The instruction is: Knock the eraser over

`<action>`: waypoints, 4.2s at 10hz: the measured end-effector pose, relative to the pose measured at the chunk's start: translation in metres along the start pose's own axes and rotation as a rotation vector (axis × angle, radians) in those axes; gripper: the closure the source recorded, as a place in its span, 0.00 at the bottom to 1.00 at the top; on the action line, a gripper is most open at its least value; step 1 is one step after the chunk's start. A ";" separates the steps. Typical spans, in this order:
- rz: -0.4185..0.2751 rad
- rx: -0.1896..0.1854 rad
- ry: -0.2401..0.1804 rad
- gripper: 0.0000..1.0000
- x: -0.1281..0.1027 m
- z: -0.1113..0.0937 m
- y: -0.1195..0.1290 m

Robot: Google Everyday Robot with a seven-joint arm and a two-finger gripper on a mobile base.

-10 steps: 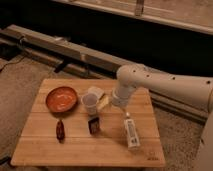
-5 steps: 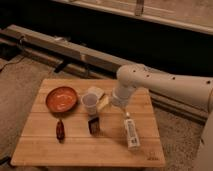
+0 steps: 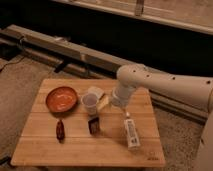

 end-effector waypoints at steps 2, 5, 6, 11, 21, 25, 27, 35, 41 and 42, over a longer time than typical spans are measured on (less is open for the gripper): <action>0.000 0.000 0.000 0.20 0.000 0.000 0.000; 0.000 0.000 0.000 0.20 0.000 0.000 0.000; 0.000 0.000 0.000 0.20 0.000 0.000 0.000; -0.018 0.083 -0.026 0.20 0.018 -0.007 -0.008; 0.008 0.240 0.101 0.20 0.066 0.036 -0.031; -0.027 0.278 0.157 0.20 0.067 0.060 -0.020; -0.054 0.290 0.177 0.20 0.060 0.072 -0.010; -0.128 0.248 0.105 0.20 0.010 0.075 0.031; -0.133 0.203 0.077 0.20 0.007 0.067 0.035; -0.130 0.203 0.076 0.20 0.007 0.066 0.034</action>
